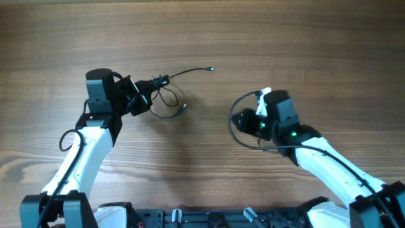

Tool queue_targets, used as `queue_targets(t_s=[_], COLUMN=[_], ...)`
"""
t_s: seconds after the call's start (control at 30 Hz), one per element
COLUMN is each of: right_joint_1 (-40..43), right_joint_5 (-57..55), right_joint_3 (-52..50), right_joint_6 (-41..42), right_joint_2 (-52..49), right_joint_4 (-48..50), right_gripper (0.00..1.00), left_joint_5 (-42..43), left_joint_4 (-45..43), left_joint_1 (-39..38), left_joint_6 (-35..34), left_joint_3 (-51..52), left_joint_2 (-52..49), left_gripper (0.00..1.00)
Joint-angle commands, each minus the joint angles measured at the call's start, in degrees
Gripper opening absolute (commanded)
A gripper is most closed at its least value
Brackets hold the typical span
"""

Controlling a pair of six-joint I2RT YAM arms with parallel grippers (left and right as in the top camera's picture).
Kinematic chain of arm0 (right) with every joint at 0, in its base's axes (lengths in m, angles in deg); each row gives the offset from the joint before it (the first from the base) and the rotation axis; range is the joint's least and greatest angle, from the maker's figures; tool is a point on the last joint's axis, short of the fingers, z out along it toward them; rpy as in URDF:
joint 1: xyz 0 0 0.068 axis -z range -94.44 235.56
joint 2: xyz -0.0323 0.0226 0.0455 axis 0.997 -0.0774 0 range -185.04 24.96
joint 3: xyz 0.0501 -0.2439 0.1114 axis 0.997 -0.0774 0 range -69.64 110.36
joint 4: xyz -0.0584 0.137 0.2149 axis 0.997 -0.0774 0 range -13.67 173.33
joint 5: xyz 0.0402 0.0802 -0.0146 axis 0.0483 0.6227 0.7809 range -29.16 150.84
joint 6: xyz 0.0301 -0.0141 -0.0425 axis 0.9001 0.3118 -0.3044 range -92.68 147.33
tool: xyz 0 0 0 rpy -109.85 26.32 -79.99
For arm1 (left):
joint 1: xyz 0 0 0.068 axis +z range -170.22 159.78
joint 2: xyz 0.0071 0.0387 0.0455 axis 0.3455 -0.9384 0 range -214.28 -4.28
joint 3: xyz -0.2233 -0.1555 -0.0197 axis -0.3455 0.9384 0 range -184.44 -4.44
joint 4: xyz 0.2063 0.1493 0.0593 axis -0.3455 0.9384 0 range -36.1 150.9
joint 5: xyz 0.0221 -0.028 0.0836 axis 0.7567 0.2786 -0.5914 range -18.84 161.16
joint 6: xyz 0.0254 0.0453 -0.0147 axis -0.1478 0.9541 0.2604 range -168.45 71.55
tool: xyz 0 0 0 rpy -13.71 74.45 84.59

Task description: Untangle cables

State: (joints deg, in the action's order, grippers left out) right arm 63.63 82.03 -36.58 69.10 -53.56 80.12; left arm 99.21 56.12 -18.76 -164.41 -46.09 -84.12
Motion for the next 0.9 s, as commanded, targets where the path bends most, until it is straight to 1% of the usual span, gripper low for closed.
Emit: queue_targets(t_s=[0.0,0.03,0.07,0.1,0.17,0.23,0.27,0.33,0.37,0.43,0.5,0.53,0.57,0.63,0.7,0.73,0.8,0.83,0.87], right_joint_1=[-1.3,-2.9,-4.2,-6.8,-10.7,-13.7,-14.5,-15.7,-15.7,-15.8,-15.8,-15.8,-15.8,-15.8,-15.8,-15.8,-15.8,-15.8,-15.8], right_joint_5=[6.4,8.5,8.2,5.4,-0.4,-2.4,-2.3,-3.0,-3.2,-4.0,-6.9,-8.3,-9.2,-13.6,-14.7,-12.9,-5.7,0.3,8.9], right_joint_3=[-0.1,-0.1,-0.1,-0.1,-0.1,-0.1,-0.1,-0.1,-0.1,-0.1,-0.1,-0.1,-0.1,-0.1,-0.1,-0.1,-0.1,-0.1,-0.1], right_joint_6=[-4.4,-5.8,-5.8,-5.8,-5.7,-5.5,-5.2,1.4,2.9,3.8,3.8,3.8,3.8,4.2,6.1,6.2,6.3,6.4,6.8], right_joint_2=[0.6,0.3,0.0,-1.2,-4.4,-8.4,-10.0,-14.8,-16.4,-18.7,-20.3,-20.7,-20.7,-20.7,-20.7,-20.6,-20.6,-20.6,-20.6], right_joint_4=[9.8,15.8,19.0,24.1,28.5,32.9,35.2,43.2,46.1,49.6,50.3,50.3,50.3,50.2,50.2,49.8,46.9,44.5,41.2], right_gripper=[0.72,0.93,1.0,1.0,1.0,1.0,1.0,1.0,1.0,1.0,1.0,0.96,0.87,0.41,0.15,0.06,0.04,0.05,0.05], left_joint_5=[5.4,6.7,7.6,9.1,9.2,9.2,9.0,9.0,9.0,9.0,9.0,9.0,9.0,9.0,9.0,8.9,8.9,8.7,7.8], left_joint_4=[0.1,0.1,0.1,0.1,0.1,0.1,0.1,0.1,0.1,0.1,0.1,0.1,0.1,0.1,0.0,-0.6,-3.6,-5.5,-7.5], left_joint_1=[-0.1,-0.1,-0.1,-0.5,-2.2,-4.3,-5.4,-7.1,-8.3,-10.0,-11.9,-12.7,-13.2,-14.2,-14.6,-14.3,-12.9,-11.5,-9.5], left_joint_6=[-7.3,-7.3,-7.3,-7.3,-7.3,-7.6,-7.5,-7.5,-7.5,-7.5,-7.6,-7.6,-7.5,-7.5,-7.6,-7.6,-7.6,-7.6,-7.6], left_joint_3=[-0.7,-0.7,-0.7,-0.7,-0.7,-0.7,-0.7,-0.7,-0.7,-0.7,-0.7,-0.7,-0.7,-0.7,-0.7,-0.7,-0.7,-0.7,-0.7], left_joint_2=[0.2,0.2,0.2,0.2,0.2,0.2,0.2,0.2,0.2,0.2,0.2,0.2,0.2,0.2,0.2,0.2,0.2,0.2,0.2], left_gripper=[0.04,0.04,0.04,0.04,0.04,0.04,0.04,0.04,0.04,0.04,0.04,0.04,0.04,0.04,0.04,0.04,0.04,0.04,0.04])
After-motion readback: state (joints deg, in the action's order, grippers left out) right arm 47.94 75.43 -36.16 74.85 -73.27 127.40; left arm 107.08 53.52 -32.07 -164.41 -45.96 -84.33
